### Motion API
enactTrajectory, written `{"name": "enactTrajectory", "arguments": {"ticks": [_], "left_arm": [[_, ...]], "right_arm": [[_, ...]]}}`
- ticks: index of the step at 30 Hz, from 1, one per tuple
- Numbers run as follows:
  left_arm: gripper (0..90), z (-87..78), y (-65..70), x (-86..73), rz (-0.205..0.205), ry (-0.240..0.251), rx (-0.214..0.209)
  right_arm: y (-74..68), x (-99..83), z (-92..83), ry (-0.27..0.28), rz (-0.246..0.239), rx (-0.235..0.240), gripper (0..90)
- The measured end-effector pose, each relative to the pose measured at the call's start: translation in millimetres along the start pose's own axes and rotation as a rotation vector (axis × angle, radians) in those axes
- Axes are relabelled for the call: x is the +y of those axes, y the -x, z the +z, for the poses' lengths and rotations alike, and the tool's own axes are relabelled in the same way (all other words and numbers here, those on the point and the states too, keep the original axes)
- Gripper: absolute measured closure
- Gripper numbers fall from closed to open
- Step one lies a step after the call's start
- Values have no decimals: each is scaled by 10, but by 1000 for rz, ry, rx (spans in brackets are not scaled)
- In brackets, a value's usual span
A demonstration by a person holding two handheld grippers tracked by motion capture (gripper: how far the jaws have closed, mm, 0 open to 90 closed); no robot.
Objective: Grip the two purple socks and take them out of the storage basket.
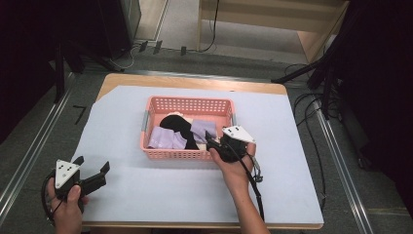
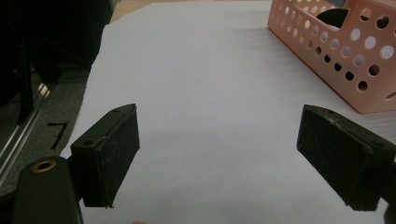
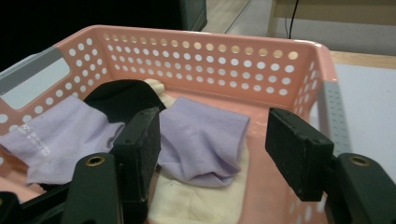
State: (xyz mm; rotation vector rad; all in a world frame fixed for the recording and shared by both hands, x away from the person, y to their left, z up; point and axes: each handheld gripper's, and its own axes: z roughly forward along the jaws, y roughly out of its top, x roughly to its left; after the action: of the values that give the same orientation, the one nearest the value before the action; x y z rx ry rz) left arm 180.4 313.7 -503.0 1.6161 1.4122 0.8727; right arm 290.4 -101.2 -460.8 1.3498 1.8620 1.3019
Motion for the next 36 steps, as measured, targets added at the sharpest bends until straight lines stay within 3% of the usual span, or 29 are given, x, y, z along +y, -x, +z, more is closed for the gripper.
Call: {"name": "enactTrajectory", "arguments": {"ticks": [7, 8, 11, 19, 30, 33, 35, 36], "left_arm": [[143, 0, -1, 3, 0, -6, 2], [143, -1, -1, 4, 1, -9, 1], [143, 3, -1, 3, 0, -6, 1], [143, 1, -5, 2, -3, -5, -3], [143, 4, -2, 1, 1, -5, -1], [143, 4, -2, 2, 0, -6, -1], [143, 5, -2, 2, 1, -7, -2], [143, 4, -1, 2, 0, -6, 0]], "right_arm": [[-119, 2, 102, -17, -9, 8, 363], [-162, 4, 136, -27, -8, -27, 365], [-217, 26, 181, -47, -4, -51, 377], [-395, 79, 311, -81, -14, -26, 416], [-724, 134, 571, -169, -37, 45, 473], [-748, 147, 598, -198, -28, 58, 487], [-743, 181, 638, -259, 13, 71, 502], [-734, 184, 645, -263, 15, 75, 503]]}}
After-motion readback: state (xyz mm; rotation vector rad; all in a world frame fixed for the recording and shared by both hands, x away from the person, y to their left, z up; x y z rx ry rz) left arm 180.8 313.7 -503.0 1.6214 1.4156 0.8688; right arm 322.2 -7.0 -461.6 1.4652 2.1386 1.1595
